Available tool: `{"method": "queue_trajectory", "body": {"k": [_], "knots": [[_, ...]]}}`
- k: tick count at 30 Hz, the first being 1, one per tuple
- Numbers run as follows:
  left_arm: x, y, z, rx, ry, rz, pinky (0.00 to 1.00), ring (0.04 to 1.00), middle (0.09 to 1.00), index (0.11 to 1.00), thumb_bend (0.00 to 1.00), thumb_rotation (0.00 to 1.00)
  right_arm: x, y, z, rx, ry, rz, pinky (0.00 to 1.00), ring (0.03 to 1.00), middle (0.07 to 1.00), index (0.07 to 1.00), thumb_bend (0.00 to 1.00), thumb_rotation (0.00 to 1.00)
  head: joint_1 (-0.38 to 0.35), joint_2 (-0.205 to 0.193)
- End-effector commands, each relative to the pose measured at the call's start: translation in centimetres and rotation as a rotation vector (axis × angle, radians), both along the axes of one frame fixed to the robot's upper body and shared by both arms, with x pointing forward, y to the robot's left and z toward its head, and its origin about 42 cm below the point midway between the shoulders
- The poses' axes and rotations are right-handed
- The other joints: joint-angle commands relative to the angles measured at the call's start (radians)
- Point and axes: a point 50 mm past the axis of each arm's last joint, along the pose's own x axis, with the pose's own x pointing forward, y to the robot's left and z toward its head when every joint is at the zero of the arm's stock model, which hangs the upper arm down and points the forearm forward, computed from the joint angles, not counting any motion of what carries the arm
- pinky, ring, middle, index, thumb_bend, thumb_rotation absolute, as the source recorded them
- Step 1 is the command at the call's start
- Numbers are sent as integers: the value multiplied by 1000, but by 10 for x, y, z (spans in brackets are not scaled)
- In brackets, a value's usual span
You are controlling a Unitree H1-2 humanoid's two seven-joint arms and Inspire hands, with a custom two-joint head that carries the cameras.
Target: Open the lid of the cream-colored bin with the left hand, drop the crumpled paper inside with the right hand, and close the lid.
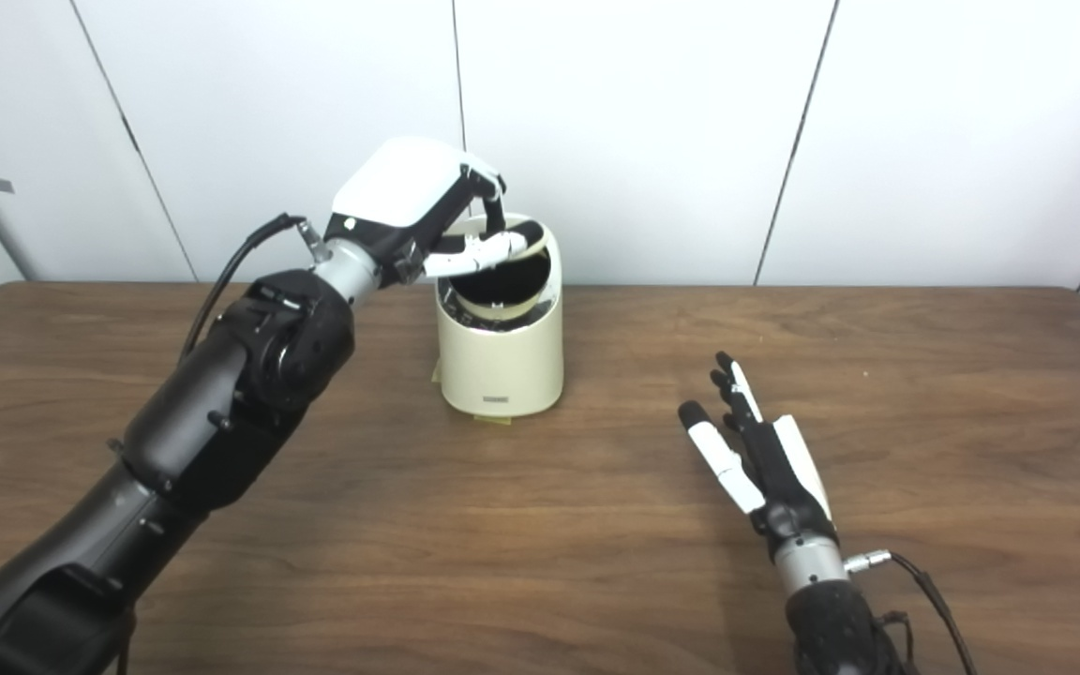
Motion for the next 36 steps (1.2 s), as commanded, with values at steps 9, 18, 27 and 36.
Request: {"method": "queue_trajectory", "body": {"k": [9,18,27,36], "knots": [[-1,-6,-10,203,-59,-25,820,880,836,585,578,1000,0,0,32,76,-78,34,875,930,908,985,691,1000,-6,2],[-7,-6,-38,308,19,-8,901,930,888,705,604,1000,-3,-2,39,52,-88,35,976,935,894,947,698,1000,-3,14],[-18,-10,-48,375,-42,-23,923,938,896,700,639,1000,-1,-9,44,39,-87,15,955,938,897,948,721,1000,0,20],[-22,-3,-7,-105,-35,18,759,834,826,720,552,873,2,-15,45,12,-96,14,935,939,905,956,732,1000,-5,18]]}}
